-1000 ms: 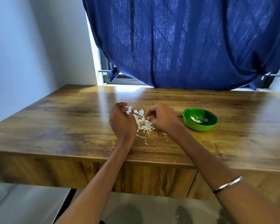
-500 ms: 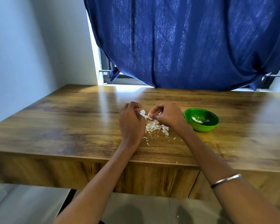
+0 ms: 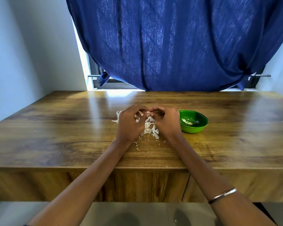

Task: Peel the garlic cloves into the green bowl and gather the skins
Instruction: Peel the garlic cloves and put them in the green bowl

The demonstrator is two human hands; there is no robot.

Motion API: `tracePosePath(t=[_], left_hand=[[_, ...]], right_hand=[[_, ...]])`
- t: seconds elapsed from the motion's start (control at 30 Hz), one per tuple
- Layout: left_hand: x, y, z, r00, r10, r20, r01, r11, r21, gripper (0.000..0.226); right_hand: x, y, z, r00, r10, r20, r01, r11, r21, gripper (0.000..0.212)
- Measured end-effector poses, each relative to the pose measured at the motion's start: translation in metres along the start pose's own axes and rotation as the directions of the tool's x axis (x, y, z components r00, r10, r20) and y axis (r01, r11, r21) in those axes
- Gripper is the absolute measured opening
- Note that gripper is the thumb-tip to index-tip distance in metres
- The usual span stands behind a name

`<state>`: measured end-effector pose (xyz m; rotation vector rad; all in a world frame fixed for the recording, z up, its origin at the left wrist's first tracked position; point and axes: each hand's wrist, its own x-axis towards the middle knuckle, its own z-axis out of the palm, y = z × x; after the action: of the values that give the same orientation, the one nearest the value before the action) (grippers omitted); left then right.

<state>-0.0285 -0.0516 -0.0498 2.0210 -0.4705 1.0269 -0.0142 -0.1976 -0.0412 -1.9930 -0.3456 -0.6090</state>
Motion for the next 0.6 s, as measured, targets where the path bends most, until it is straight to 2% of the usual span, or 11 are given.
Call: tracePosePath(t=[0.1,0.27,0.43,0.6], left_hand=[[0.0003,0.0003,-0.0008,0.997,-0.065,0.036,0.067,0.996,-0.065,0.017],[0.0004,-0.0054,-0.0014,0.988,-0.154,0.007,0.154,0.988,-0.023,0.017],[0.0008,-0.0037,-0.0016,0.992,-0.128,-0.011,0.128,0.992,-0.002,0.015],[0.0006,-0.005,-0.0016,0.993,-0.113,-0.043,0.114,0.993,0.01,0.012]], right_hand=[[-0.0021,-0.0005,-0.0003,1.0,-0.027,-0.012,0.027,0.999,0.017,0.015],[-0.0066,-0.0004,0.0024,0.998,-0.06,0.01,0.06,0.998,-0.012,0.021],[-0.0094,0.0001,0.005,0.998,-0.06,0.015,0.06,0.997,-0.055,0.032],[-0.0102,-0.0016,0.0079,0.999,-0.035,0.006,0.035,0.999,-0.008,0.029]])
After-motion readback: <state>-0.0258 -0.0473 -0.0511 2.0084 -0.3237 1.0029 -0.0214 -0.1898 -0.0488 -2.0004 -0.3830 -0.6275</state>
